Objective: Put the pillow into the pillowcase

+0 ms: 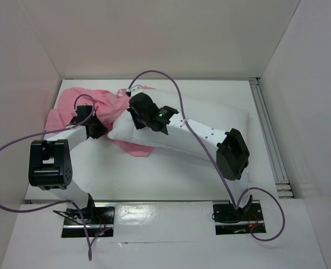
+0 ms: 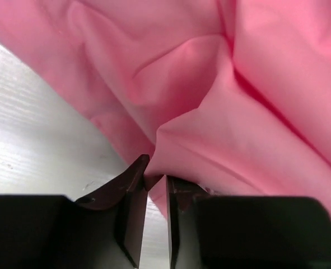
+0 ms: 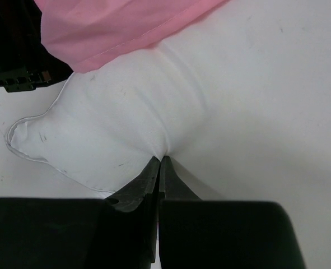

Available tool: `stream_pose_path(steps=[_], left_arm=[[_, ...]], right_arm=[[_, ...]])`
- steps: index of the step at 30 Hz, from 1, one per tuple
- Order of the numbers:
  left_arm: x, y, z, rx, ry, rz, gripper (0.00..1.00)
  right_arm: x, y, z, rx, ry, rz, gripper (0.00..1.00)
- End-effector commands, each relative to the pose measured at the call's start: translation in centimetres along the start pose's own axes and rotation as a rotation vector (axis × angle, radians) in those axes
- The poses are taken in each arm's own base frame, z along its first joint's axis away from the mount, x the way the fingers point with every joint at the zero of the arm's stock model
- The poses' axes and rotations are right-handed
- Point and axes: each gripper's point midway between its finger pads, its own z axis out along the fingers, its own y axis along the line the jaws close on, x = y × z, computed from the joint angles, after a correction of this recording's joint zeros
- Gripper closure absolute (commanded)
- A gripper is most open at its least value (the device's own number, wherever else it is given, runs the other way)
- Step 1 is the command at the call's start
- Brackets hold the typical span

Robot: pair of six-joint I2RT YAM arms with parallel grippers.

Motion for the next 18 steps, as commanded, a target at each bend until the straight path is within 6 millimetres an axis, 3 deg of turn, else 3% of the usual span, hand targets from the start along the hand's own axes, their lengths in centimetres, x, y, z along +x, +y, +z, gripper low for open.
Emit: stream_pose_path(steps=[1,3,4,7,11,12,15,18], left_arm=[[-3.7,-2.4,-1.2,0.067,-0.103,0.01,0.7],[-4.0,-2.4,-1.3,0.061,-0.109,0.01,0.75],[-3.6,-2.1,-1.0,0.049,-0.094,0.009,0.83],[-3.8,-2.0,-1.1,0.036,-0.097,0.008,0.81],[-4.4,-1.6,-1.3,0.008,-0.129,0.015,0.51],[-4.4,-1.6,-1.3,0.008,-0.129,0.015,0.35],[-4.6,-1.3,-0.8,-0.009,-0.13,0.023,0.27],[-5.1,-1.6,-0.6,-0.005,-0.136,0.023,0.25]], right_arm=[[-2.5,-1.3,-2.2,0.027,-0.059,0.023,1.0],[-2.5,-1.3,-2.2,0.027,-0.059,0.023,1.0],[-2.5,-1.3,-2.2,0.027,-0.059,0.023,1.0],[-2.5,-1.3,-2.2,0.027,-0.059,0.023,1.0],[-2.8,-1.3,-2.5,0.024,-0.068,0.034,1.0],[-2.8,-1.3,-2.5,0.024,-0.068,0.034,1.0],[-2.6,-1.4,-2.6,0.026,-0.06,0.032,1.0],[-2.6,-1.4,-2.6,0.026,-0.06,0.032,1.0]])
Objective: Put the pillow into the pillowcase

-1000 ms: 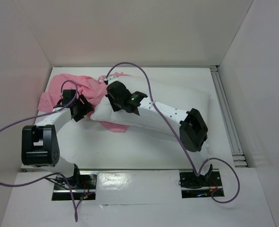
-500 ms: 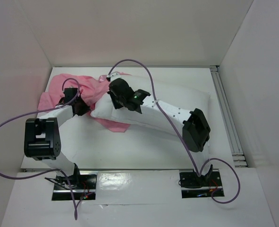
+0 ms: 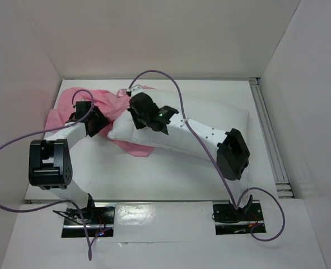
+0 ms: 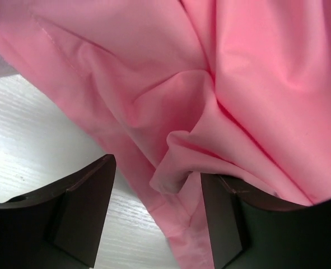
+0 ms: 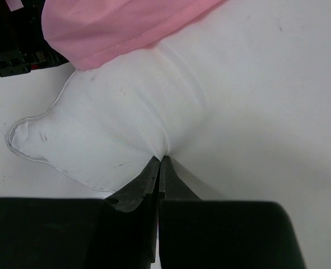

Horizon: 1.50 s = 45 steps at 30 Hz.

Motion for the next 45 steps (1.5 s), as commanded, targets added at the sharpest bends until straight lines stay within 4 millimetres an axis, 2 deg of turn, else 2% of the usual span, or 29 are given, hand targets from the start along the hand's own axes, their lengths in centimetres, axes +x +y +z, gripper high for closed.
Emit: stream_pose_path(steps=[1,4,7,9,12,13,15,16,17,18,20,21,22,24,25,26,28,29,30,32,33,36,37,38,41,42,43,44,45], left_arm=[[-2.3,-0.8,0.2,0.006,-0.055,0.016,0.25],[-2.6,-1.6,0.7,0.043,-0.063,0.026,0.27],[-2.6,-2.7,1.2,0.099,-0.049,0.028,0.4],[-2.8,-3.3,1.0,0.124,-0.045,0.03,0.56],[-2.8,-3.1,0.9,0.107,-0.038,0.029,0.9],[-3.3,-3.1,0.1,0.093,-0.046,0.028,1.0],[-3.7,-3.2,-1.2,0.088,-0.055,0.04,1.0],[-3.9,-3.3,-2.1,0.091,-0.06,0.04,1.0],[-4.5,-4.1,-4.3,0.128,-0.079,0.067,1.0],[-4.5,-4.4,-5.5,0.145,-0.08,0.068,1.0],[-4.7,-5.2,-8.0,0.194,-0.082,0.119,1.0],[-4.5,-5.5,-10.2,0.216,-0.076,0.138,1.0],[-4.4,-6.3,-11.7,0.254,-0.066,0.159,1.0],[-4.2,-6.6,-14.0,0.287,-0.059,0.201,1.0],[-3.6,-7.3,-15.9,0.338,-0.041,0.208,1.0],[-3.5,-7.9,-17.0,0.372,-0.04,0.222,1.0],[-3.4,-9.0,-18.9,0.438,-0.029,0.233,1.0],[-3.0,-9.1,-19.6,0.452,-0.013,0.234,1.0],[-2.6,-9.1,-19.7,0.463,0.003,0.247,1.0],[-2.5,-9.8,-20.9,0.503,0.016,0.262,1.0],[-2.1,-9.6,-21.2,0.508,0.028,0.27,1.0],[-1.2,-9.6,-21.7,0.523,0.054,0.3,1.0],[-0.2,-9.7,-21.6,0.536,0.083,0.318,1.0],[0.3,-9.3,-21.4,0.53,0.094,0.315,1.0],[2.1,-8.3,-20.8,0.509,0.137,0.315,1.0],[2.2,-8.4,-20.9,0.517,0.142,0.316,1.0],[2.2,-8.5,-21.0,0.515,0.145,0.302,1.0],[2.2,-8.6,-21.2,0.519,0.141,0.292,1.0],[1.7,-8.9,-21.6,0.528,0.125,0.297,1.0]], right_arm=[[-2.5,-1.3,-2.4,0.025,-0.058,0.023,1.0],[-2.8,-1.3,-2.8,0.023,-0.067,0.025,1.0],[-2.8,-1.3,-2.8,0.023,-0.067,0.025,1.0],[-2.6,-1.3,-2.8,0.025,-0.058,0.023,1.0],[-3.0,-1.2,-2.9,0.023,-0.067,0.025,1.0],[-3.0,-1.2,-2.7,0.023,-0.067,0.025,1.0],[-3.1,-1.6,-3.0,0.044,-0.06,0.023,1.0],[-3.9,-2.1,-3.0,0.062,-0.073,0.03,1.0],[-4.1,-2.3,-2.9,0.079,-0.075,0.03,1.0],[-4.9,-3.2,-3.1,0.111,-0.091,0.038,1.0],[-6.7,-4.3,-3.2,0.136,-0.123,0.059,1.0],[-7.3,-4.2,-3.7,0.134,-0.133,0.062,1.0],[-8.7,-5.1,-3.9,0.146,-0.156,0.08,1.0],[-9.6,-5.5,-3.4,0.153,-0.163,0.087,1.0],[-11.0,-5.2,-3.9,0.147,-0.187,0.094,1.0],[-11.3,-5.2,-3.7,0.147,-0.19,0.082,1.0],[-10.4,-4.8,-1.6,0.145,-0.15,0.07,1.0],[-11.3,-4.5,-1.3,0.139,-0.172,0.076,1.0],[-9.6,-4.5,0.8,0.151,-0.125,0.063,1.0],[-8.2,-4.3,2.6,0.147,-0.093,0.055,1.0],[-6.7,-4.1,4.1,0.142,-0.058,0.062,1.0],[-5.3,-3.3,5.5,0.106,-0.03,0.096,1.0],[-6.0,-2.5,5.2,0.062,-0.052,0.103,1.0],[-5.6,-1.5,5.2,0.035,-0.046,0.106,1.0],[-6.4,0.6,3.9,-0.001,-0.076,0.096,1.0],[-6.5,1.9,3.3,-0.013,-0.085,0.074,1.0],[-6.8,2.1,2.7,-0.004,-0.098,0.071,1.0],[-5.6,2.8,2.9,0.001,-0.072,0.053,1.0],[-5.2,2.6,2.7,0.004,-0.063,0.051,1.0]])
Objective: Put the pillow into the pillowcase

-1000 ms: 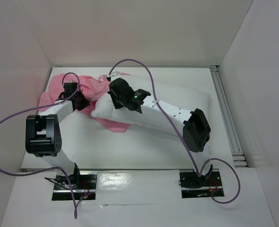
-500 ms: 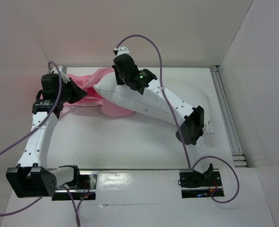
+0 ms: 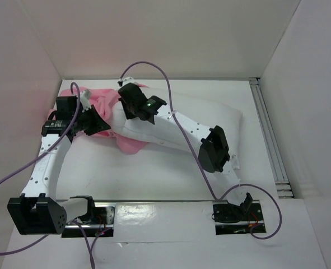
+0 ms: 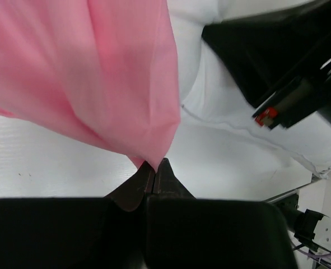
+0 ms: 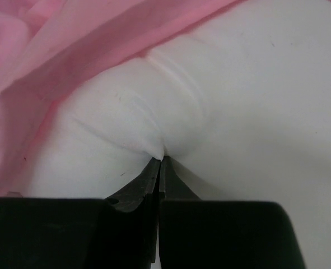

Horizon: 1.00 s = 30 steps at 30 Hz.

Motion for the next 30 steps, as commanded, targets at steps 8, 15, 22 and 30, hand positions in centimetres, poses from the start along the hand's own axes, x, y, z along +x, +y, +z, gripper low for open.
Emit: stream_pose_path(steps=[8,15,22,30], left_arm=[[-3.5,-6.6,-3.4,0.24,-0.063,0.078,1.0],[3.3,-6.4,-2.1,0.325,0.137,0.106,1.0],[5.5,-2.4,-1.4,0.046,0.208,0.101,0.47],[-4.0,-5.7,-5.5,-0.026,-0.099,0.154,0.31]], right_arm=[[3.9,3.4,-2.0,-0.079,0.041,0.018,1.0],[-4.1,4.5,-4.6,-0.161,-0.145,0.108,1.0],[-3.0,4.2,-4.3,-0.186,-0.12,0.146,1.0],[-2.5,0.3,-10.5,-0.084,-0.104,0.117,0.16]])
